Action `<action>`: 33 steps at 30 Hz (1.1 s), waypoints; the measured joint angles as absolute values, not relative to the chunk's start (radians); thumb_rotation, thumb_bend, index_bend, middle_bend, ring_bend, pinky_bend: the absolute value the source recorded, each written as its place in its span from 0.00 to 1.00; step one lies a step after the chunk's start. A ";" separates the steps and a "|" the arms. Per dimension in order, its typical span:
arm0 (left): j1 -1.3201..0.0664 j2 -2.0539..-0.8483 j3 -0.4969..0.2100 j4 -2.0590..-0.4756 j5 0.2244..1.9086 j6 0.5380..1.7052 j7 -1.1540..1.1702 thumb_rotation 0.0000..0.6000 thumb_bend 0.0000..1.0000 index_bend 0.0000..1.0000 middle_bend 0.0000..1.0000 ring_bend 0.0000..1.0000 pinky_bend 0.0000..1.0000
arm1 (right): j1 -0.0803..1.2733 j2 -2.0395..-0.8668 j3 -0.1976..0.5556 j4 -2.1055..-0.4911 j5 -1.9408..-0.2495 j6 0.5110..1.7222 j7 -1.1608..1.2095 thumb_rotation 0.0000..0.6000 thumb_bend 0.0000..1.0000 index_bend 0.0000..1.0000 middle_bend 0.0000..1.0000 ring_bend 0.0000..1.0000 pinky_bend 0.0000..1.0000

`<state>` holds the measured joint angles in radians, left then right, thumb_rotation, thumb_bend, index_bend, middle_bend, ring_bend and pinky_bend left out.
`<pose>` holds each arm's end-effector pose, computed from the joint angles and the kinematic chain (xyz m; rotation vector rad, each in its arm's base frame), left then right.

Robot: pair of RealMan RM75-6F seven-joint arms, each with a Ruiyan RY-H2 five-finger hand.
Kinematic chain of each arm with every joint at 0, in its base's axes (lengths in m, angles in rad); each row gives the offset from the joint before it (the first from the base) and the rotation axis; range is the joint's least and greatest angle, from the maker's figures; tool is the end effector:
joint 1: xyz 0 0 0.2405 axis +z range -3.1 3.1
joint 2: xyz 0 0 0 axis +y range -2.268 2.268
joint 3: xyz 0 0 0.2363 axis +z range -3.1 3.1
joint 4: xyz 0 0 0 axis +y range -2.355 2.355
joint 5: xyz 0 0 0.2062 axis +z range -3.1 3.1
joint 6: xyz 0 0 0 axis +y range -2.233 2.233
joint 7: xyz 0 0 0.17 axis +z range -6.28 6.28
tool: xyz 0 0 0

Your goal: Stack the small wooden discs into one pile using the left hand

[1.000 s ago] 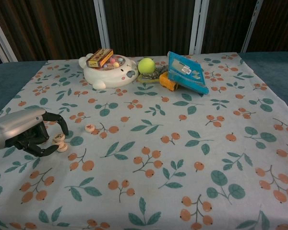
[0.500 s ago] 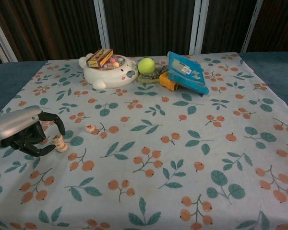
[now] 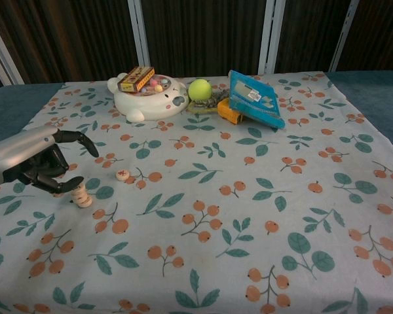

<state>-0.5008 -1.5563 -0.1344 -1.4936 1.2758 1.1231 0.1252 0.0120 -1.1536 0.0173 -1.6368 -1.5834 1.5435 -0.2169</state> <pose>-0.1809 0.3067 -0.0085 -1.6529 -1.1455 -1.0618 -0.2832 -0.1769 0.1403 1.4490 -0.7738 0.7934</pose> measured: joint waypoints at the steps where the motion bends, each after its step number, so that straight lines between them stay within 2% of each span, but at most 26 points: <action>1: -0.509 -1.562 -0.150 -1.494 1.272 1.124 0.126 1.00 0.40 0.31 1.00 1.00 1.00 | 0.013 -1.153 0.017 -1.637 -1.584 1.541 -0.217 1.00 0.12 0.00 0.00 0.00 0.00; 6: -0.546 -1.596 -0.198 -1.482 1.214 1.113 0.194 1.00 0.40 0.31 1.00 1.00 1.00 | 0.016 -1.151 0.017 -1.635 -1.585 1.537 -0.211 1.00 0.12 0.00 0.00 0.00 0.00; 13: -0.611 -1.670 -0.243 -1.421 1.060 1.084 0.402 1.00 0.40 0.40 1.00 1.00 1.00 | 0.009 -1.144 0.018 -1.632 -1.584 1.551 -0.191 1.00 0.12 0.00 0.00 0.00 0.00; 17: -0.644 -1.699 -0.257 -1.383 0.975 1.062 0.487 1.00 0.40 0.41 1.00 1.00 1.00 | 0.007 -1.141 0.020 -1.630 -1.585 1.556 -0.183 1.00 0.12 0.00 0.00 0.00 0.00; 22: -0.666 -1.713 -0.256 -1.358 0.917 1.042 0.536 1.00 0.40 0.40 1.00 1.00 1.00 | 0.010 -1.142 0.021 -1.629 -1.583 1.550 -0.184 1.00 0.12 0.00 0.00 0.00 0.00; 33: -0.684 -1.740 -0.228 -1.326 0.906 1.040 0.559 1.00 0.39 0.40 1.00 1.00 1.00 | 0.013 -1.143 0.021 -1.629 -1.583 1.544 -0.186 1.00 0.12 0.00 0.00 0.00 0.00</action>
<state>-0.6841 -1.7399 -0.2276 -1.3262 0.9058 1.0396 0.5587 0.0129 -1.1427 0.0212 -1.6295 -1.5831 1.5444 -0.1863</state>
